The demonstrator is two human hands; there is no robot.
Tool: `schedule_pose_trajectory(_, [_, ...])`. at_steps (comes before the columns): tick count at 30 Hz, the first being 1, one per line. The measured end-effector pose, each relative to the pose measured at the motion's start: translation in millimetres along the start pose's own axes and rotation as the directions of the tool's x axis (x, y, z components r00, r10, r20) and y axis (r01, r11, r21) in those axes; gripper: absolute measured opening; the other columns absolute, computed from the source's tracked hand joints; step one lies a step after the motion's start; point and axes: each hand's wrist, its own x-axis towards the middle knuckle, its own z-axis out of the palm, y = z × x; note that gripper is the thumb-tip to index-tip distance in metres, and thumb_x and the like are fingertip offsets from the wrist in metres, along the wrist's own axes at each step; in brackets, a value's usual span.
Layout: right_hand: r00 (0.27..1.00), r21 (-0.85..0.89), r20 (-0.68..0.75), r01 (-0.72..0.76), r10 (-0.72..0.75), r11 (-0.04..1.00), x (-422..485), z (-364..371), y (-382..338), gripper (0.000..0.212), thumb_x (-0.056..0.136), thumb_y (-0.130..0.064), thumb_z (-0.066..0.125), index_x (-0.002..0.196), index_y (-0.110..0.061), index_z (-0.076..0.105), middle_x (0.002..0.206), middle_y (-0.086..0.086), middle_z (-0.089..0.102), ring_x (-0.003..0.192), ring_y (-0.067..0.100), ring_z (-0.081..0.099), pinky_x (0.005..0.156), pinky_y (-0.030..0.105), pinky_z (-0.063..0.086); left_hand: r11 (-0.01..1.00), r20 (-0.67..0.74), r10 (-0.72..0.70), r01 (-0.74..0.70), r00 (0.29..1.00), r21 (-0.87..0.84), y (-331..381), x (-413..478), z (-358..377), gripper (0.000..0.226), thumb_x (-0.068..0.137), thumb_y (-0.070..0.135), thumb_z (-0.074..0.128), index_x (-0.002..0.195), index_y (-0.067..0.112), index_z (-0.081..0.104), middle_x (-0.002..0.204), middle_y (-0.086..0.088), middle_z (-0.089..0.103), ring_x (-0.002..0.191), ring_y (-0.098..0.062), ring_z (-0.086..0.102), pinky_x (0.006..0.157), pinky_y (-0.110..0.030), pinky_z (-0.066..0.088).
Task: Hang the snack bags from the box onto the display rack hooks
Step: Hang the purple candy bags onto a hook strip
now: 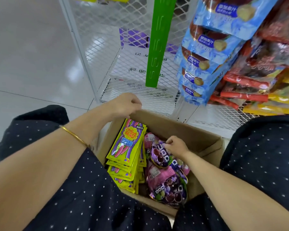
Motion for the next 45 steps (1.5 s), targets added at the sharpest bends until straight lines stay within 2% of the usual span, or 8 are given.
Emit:
schedule_pose_trajectory(3, [1.000,0.009,0.007,0.015,-0.015,1.000,5.4,7.7,-4.1,0.009,0.084,-0.021,0.057,0.078,-0.020,0.050,0.078,0.000,0.058,0.074,0.020,0.055,0.062,0.033,0.047,0.998,0.009,-0.001,0.001,1.000,0.057,2.1,1.4,-7.8,0.021,0.096,0.016,0.047,0.113,0.010,0.056,0.093,-0.001,0.057,0.097,-0.017,0.057,0.080,-0.030,0.052])
schedule_pose_trajectory(7, [1.000,-0.013,0.002,0.024,-0.023,1.000,8.2,20.9,-4.2,0.006,0.086,-0.016,0.056,0.090,-0.014,0.051,0.073,-0.006,0.050,0.061,0.013,0.048,0.049,0.018,0.037,0.981,0.173,-0.041,0.007,0.984,0.194,10.3,18.5,-18.3,0.026,0.097,0.022,0.047,0.118,0.011,0.055,0.112,-0.006,0.058,0.103,-0.019,0.061,0.083,-0.030,0.053])
schedule_pose_trajectory(12, [1.000,-0.015,-0.006,-0.028,0.028,1.000,21.3,49.3,-9.0,0.018,0.084,-0.012,0.061,0.098,-0.007,0.053,0.087,0.006,0.052,0.071,0.017,0.047,0.063,0.029,0.035,0.925,0.260,-0.023,-0.078,0.965,0.373,7.6,30.6,-25.2,0.029,0.095,0.028,0.046,0.110,0.007,0.060,0.096,-0.009,0.061,0.092,-0.025,0.060,0.080,-0.032,0.047])
schedule_pose_trajectory(19, [0.994,-0.303,0.102,-0.012,0.045,0.953,37.3,76.4,-11.5,0.073,0.076,-0.043,0.071,0.130,-0.004,0.040,0.137,0.018,0.040,0.127,0.032,0.039,0.094,0.036,0.039,0.946,0.174,-0.070,0.010,0.982,0.325,-28.1,21.9,-46.6,0.021,0.095,0.022,0.047,0.105,0.010,0.060,0.105,-0.005,0.062,0.098,-0.021,0.059,0.088,-0.035,0.049])
schedule_pose_trajectory(26, [0.990,-0.495,0.106,-0.030,0.094,0.869,45.9,102.0,-9.7,0.099,0.077,-0.049,0.068,0.149,-0.012,0.010,0.156,0.008,0.012,0.140,0.032,0.022,0.106,0.042,0.032,0.957,0.114,-0.084,0.048,0.990,0.287,-48.0,19.6,-36.2,0.022,0.094,0.029,0.049,0.111,0.021,0.061,0.110,0.000,0.063,0.101,-0.017,0.059,0.090,-0.034,0.049])
schedule_pose_trajectory(37, [0.990,-0.675,0.012,0.112,-0.140,0.730,39.0,77.3,-3.9,0.039,0.089,0.007,0.038,0.126,-0.005,0.046,0.127,0.014,0.052,0.118,0.029,0.051,0.087,0.040,0.050,0.971,0.222,-0.062,0.007,0.973,0.239,-33.6,36.1,-18.0,0.018,0.095,0.022,0.047,0.104,0.015,0.062,0.102,-0.012,0.066,0.088,-0.030,0.062,0.075,-0.040,0.051])
schedule_pose_trajectory(42, [0.952,-0.472,-0.033,0.254,-0.304,0.845,20.7,39.5,-15.4,0.014,0.091,-0.007,0.048,0.099,-0.012,0.059,0.099,0.010,0.065,0.097,0.029,0.061,0.068,0.035,0.046,0.978,0.217,-0.155,0.118,0.964,0.174,-42.4,41.2,1.0,0.018,0.098,0.028,0.043,0.089,0.014,0.048,0.091,-0.012,0.047,0.078,-0.022,0.051,0.080,-0.037,0.052])
schedule_pose_trajectory(45, [0.880,-0.383,-0.056,0.417,-0.472,0.824,-6.0,9.8,-47.5,0.029,0.094,-0.012,0.050,0.121,-0.014,0.060,0.117,0.010,0.064,0.108,0.026,0.059,0.089,0.037,0.048,0.932,0.218,-0.342,0.359,0.914,-0.046,-47.9,37.7,8.7,0.051,0.099,0.041,0.038,0.136,0.006,0.037,0.121,-0.026,0.052,0.092,-0.029,0.063,0.082,-0.037,0.054])
